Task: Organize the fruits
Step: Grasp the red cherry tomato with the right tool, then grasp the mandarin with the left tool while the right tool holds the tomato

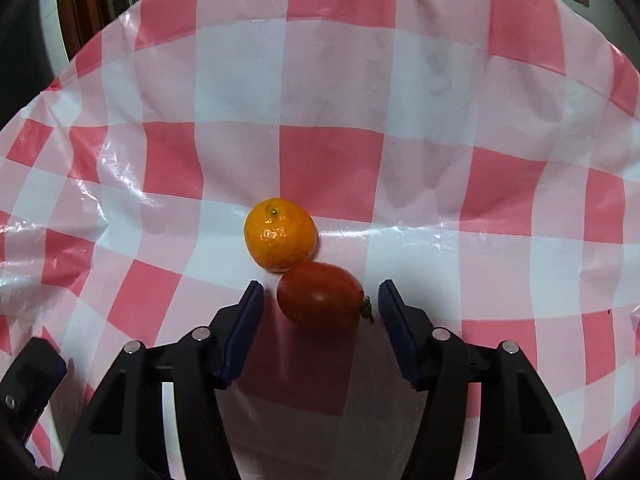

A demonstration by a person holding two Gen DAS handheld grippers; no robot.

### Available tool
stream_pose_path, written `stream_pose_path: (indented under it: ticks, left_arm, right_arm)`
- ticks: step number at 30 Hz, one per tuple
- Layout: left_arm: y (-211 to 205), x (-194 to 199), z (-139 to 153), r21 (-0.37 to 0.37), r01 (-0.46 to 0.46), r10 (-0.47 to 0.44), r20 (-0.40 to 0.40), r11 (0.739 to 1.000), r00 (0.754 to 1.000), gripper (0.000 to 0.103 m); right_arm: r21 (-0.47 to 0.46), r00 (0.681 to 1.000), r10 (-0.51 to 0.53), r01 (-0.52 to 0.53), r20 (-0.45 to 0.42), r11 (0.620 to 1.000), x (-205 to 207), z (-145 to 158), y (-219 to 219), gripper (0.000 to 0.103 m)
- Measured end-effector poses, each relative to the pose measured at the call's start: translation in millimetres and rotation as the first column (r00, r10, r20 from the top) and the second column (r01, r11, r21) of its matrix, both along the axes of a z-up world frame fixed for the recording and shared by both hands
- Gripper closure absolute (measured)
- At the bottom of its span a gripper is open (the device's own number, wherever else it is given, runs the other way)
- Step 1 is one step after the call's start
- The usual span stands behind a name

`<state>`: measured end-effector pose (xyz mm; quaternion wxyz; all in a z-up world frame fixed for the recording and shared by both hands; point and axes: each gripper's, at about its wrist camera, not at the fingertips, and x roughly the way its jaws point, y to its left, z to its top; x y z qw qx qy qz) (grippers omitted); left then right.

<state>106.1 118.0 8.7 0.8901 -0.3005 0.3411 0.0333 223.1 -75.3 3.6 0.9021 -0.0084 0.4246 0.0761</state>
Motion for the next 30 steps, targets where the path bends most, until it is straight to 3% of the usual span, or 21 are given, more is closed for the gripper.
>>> stream_pose_path:
  ticks: [3,4,8,11,17,21,25,30]
  left_arm:
    - [-1,1,0,0.005,0.006,-0.006,-0.002,1.000,1.000,0.002]
    - [-2,1,0,0.009,0.006,-0.006,-0.002,1.000,1.000,0.002]
    - [-4,2,0,0.019,0.018,-0.018,-0.007,1.000,1.000,0.002]
    - [-5,2,0,0.029,0.021,-0.021,-0.005,0.999,1.000,0.002]
    - [-14,-1,4,0.079,0.040,-0.041,0.011,0.996,0.999,0.002]
    - [-21,-3,8,0.126,0.052,-0.055,0.025,0.991,0.998,0.002]
    - [-32,-3,11,0.184,0.070,-0.075,0.023,0.981,0.997,0.002]
    - [-49,-8,15,0.273,0.095,-0.107,0.030,0.957,0.994,0.002]
  right_arm:
    - [-0.021,1.000,0.001,-0.001,0.008,1.000,2,0,1,0.060]
    - [-0.020,1.000,0.002,-0.002,0.007,1.000,0,0,-1,0.061]
    - [-0.013,0.999,-0.033,0.033,0.028,0.999,-28,3,-18,0.062]
    - [0.043,0.992,-0.111,0.108,0.066,0.993,-65,11,-53,0.062]
    - [0.157,0.936,-0.331,0.312,0.116,0.937,-129,12,-135,0.061]
    - [0.286,0.905,-0.419,0.381,0.081,0.879,-139,3,-174,0.061]
    - [0.323,0.909,-0.408,0.361,0.088,0.875,-139,4,-181,0.061]
    - [0.395,0.903,-0.425,0.366,0.070,0.843,-142,1,-190,0.061]
